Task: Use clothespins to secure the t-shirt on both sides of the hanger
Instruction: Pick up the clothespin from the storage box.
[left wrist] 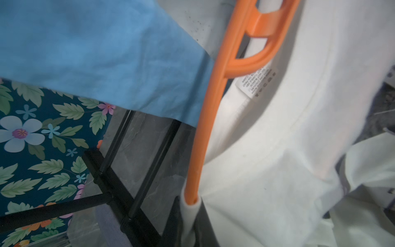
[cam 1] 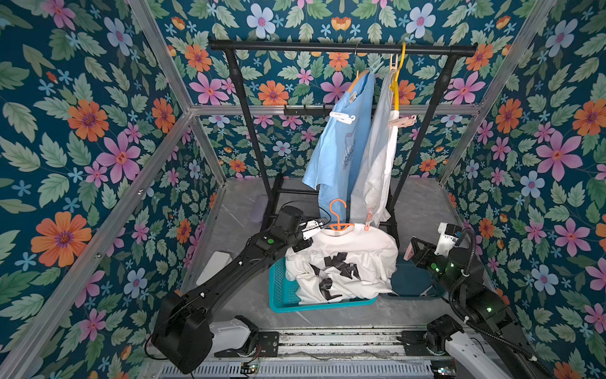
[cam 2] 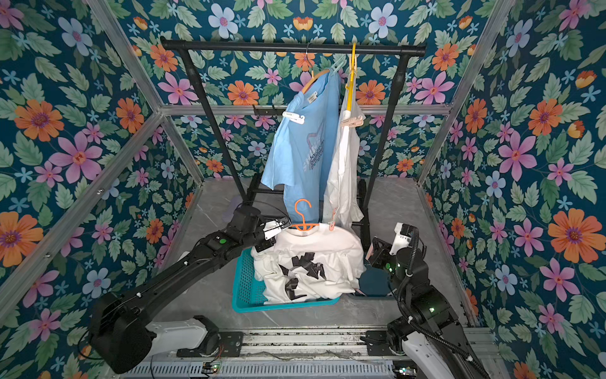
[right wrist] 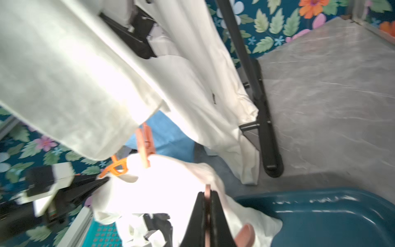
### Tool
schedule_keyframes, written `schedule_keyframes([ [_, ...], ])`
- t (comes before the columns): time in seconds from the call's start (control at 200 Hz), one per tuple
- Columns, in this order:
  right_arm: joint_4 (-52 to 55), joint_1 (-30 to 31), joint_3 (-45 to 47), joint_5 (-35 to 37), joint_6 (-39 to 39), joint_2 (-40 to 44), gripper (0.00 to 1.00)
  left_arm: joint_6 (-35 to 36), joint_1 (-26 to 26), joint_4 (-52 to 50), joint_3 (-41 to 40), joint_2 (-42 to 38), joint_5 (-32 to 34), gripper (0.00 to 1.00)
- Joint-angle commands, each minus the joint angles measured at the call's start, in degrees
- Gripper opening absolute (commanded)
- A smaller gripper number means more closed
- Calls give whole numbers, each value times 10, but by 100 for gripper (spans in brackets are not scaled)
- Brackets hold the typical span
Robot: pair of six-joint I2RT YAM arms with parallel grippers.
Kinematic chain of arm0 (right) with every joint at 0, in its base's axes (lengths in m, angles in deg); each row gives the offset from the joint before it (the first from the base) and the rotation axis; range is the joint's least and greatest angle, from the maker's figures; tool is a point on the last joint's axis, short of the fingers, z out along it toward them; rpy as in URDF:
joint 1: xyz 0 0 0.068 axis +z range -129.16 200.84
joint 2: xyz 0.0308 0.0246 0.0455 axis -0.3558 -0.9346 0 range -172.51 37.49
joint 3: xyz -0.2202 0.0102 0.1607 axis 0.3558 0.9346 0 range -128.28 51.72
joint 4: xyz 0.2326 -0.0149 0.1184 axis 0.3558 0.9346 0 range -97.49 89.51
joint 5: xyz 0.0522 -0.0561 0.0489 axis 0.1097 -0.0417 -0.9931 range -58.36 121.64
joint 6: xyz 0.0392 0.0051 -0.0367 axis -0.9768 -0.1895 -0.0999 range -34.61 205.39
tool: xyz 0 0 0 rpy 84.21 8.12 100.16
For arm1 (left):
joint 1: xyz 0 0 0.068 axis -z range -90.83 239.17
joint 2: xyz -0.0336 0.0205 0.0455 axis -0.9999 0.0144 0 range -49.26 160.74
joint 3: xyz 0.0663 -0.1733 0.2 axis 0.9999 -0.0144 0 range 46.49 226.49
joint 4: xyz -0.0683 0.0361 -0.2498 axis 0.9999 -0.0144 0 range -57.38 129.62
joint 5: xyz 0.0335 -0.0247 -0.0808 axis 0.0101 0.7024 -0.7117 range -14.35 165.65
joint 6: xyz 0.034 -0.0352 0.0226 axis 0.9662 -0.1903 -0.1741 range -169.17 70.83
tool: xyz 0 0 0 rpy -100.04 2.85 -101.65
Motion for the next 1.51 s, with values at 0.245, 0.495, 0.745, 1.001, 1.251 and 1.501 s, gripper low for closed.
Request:
schedule_keyframes([
  [0.245,-188,2,-5,-143,3,-33,0,-37,-7,-3,7,7,-3,27],
  [0.495,-247,2,-22,-220,4,-45,0,-61,-8,-42,48,-23,4,88],
  [0.745,-317,13,-18,-276,-16,-48,0,-173,-7,-34,22,-166,-137,100],
  [1.001,-395,99,-57,-294,48,-113,0,-521,2,291,-70,-218,-443,100],
  [1.251,-508,136,-99,-342,65,-184,0,-527,73,313,-14,-156,-447,100],
  [1.501,-539,148,-124,-372,68,-213,0,-559,100,360,9,-111,-480,96],
])
